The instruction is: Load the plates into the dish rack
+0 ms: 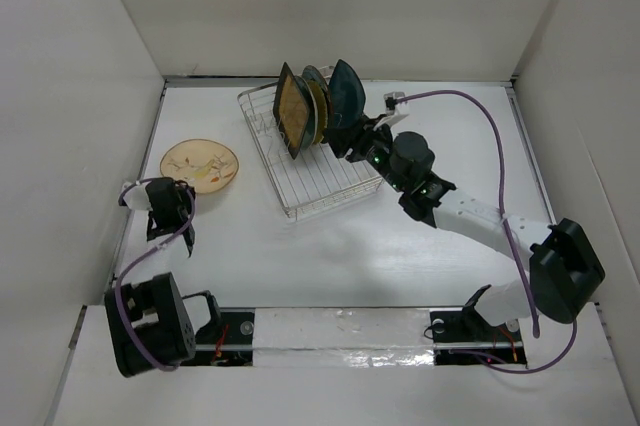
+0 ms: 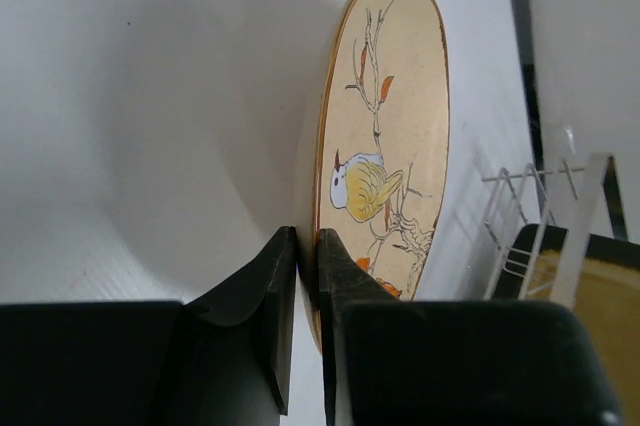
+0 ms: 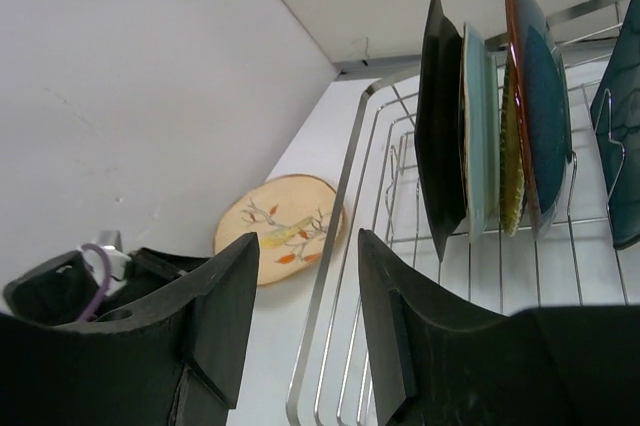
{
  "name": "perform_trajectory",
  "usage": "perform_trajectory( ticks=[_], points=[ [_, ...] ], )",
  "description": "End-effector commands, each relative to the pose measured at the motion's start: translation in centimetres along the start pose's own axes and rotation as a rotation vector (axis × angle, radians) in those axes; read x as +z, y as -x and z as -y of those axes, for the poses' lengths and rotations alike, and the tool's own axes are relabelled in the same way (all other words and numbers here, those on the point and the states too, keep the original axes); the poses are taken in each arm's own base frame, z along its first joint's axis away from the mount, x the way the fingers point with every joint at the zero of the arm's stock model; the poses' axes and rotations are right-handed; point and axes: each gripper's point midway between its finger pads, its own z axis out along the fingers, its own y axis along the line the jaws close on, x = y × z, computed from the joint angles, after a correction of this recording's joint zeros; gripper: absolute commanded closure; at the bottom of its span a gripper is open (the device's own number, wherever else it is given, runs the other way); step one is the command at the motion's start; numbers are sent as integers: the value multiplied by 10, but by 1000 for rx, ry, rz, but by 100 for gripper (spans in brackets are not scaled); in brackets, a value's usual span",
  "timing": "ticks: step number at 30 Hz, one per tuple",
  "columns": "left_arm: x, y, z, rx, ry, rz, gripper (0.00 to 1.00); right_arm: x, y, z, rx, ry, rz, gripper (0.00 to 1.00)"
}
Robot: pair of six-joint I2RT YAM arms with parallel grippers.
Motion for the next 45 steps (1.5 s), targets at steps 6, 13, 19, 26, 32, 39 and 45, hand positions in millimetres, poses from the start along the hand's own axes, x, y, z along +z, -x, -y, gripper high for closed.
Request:
perform_trajectory(
  ticks=[6,13,19,26,32,39,45],
  points=[
    [-64,58,96,-27,-358,155,100,7,-3,-46,-62,97,-58,38],
    [-102,59,124,-16,-509,119,100,27,-51,-71,-63,253,-249,22],
    [-144,57,155,12,-667,51,100,58,-66,-85,-66,307,-332,8],
    [-187,55,182,41,-813,-12,100,91,-91,-65,-84,211,-398,5],
    [-212,43,192,66,-914,-97,100,97,-101,-52,-79,210,-433,2],
    [-224,21,192,109,-997,-213,100,87,-97,-81,36,449,-453,21],
    [-219,3,179,164,-995,-277,100,78,-89,-95,129,583,-425,88]
  ],
)
